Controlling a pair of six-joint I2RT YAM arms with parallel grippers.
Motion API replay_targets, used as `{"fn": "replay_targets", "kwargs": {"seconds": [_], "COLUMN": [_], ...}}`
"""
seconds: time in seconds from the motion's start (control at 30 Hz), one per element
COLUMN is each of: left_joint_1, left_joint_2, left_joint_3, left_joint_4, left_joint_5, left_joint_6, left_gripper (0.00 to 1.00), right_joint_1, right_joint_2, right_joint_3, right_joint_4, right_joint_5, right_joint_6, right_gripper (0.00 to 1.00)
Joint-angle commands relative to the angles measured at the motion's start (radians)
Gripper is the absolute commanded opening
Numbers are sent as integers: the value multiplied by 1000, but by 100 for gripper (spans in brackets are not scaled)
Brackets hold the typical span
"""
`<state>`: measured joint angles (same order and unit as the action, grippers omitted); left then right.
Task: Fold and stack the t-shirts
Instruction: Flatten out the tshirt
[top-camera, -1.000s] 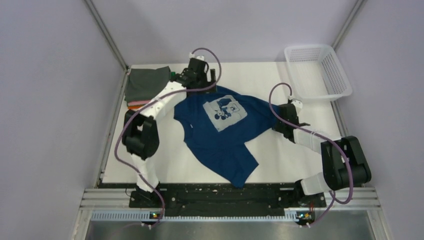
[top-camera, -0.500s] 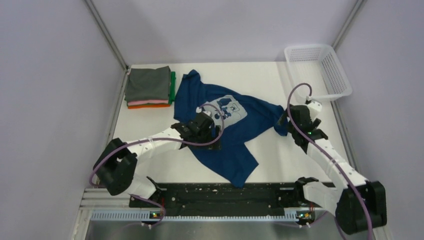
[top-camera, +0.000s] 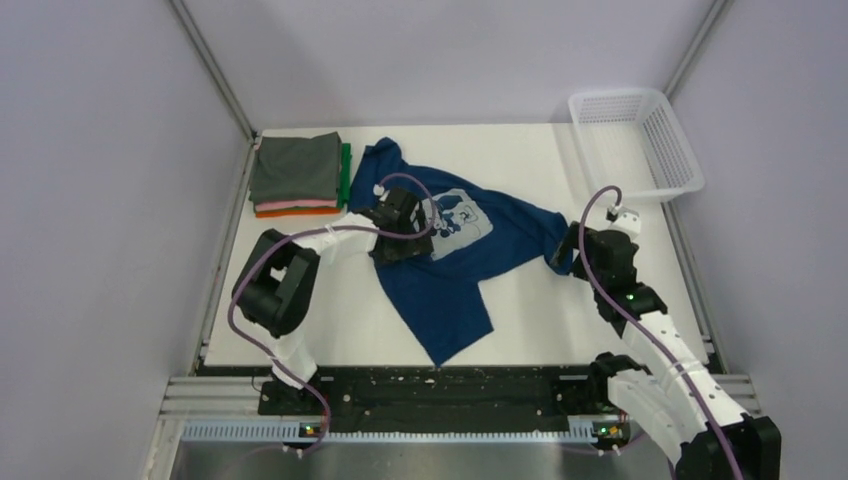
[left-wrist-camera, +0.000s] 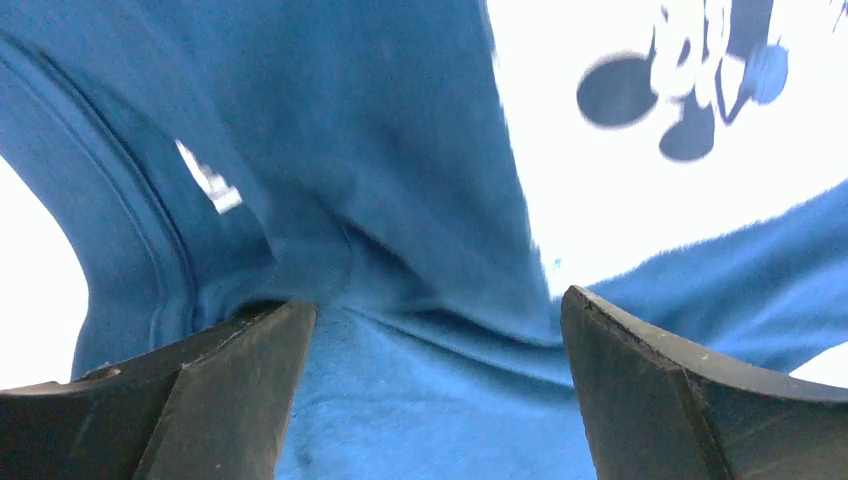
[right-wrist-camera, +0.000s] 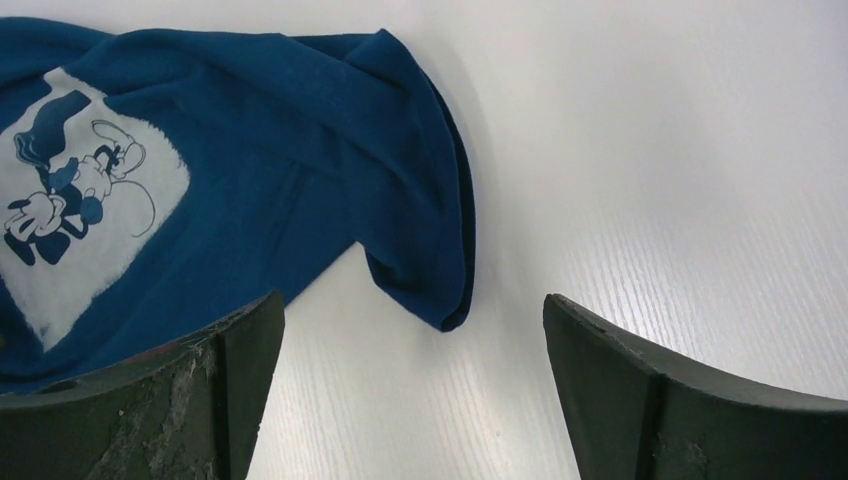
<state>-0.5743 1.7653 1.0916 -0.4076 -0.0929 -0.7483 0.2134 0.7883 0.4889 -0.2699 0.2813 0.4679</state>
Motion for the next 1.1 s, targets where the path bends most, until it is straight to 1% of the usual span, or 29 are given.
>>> {"fn": "replay_targets", "kwargs": {"seconds": [0.0,0.07,0.1,0.23,0.3,0.33,0.4,0.43,0.5,0.6,0.67,0.73,0.83,0.9,1.0,1.03,1.07], "left_joint_1": [114,136,144,178,183,183,181,177,158,104,64,38,6,-8,-14,-14,-14], "left_joint_2": [166,232,271,460,507,505,447,387,235,-36,-199,-339,-488,-549,-588,-589,-583], "left_joint_3": [75,183,275,626,786,827,826,784,633,333,142,-26,-252,-334,-399,-409,-411], "left_joint_4": [-50,-93,-122,-278,-361,-384,-394,-384,-328,-251,-232,-232,-222,-221,-208,-205,-208], "left_joint_5": [16,4,-14,-44,-68,-70,-64,-59,-57,-114,-159,-149,-96,-69,-89,-95,-107], "left_joint_6": [83,128,156,234,248,257,261,257,242,196,127,73,9,-40,-98,-118,-144], "left_gripper": [99,99,99,99,99,99,98,98,98,98,99,99,98,96,93,91,86], "right_joint_1": [-5,-6,-5,-5,-5,-5,-3,-3,0,25,48,76,94,96,99,99,99], "right_joint_2": [15,34,48,100,118,123,122,120,118,106,95,90,91,91,91,91,90], "right_joint_3": [2,0,-1,1,8,10,17,23,38,51,59,69,80,77,73,73,72], "right_joint_4": [84,111,124,151,144,137,116,102,60,26,8,-16,-41,-42,-49,-50,-52], "right_joint_5": [-88,-149,-193,-275,-313,-321,-329,-337,-355,-349,-336,-316,-286,-284,-284,-284,-272], "right_joint_6": [-51,-57,-60,-61,-60,-61,-57,-55,-54,-51,-53,-61,-59,-52,-48,-48,-49], "right_gripper": [99,99,99,99,99,99,98,98,97,97,97,98,98,98,98,98,98]}}
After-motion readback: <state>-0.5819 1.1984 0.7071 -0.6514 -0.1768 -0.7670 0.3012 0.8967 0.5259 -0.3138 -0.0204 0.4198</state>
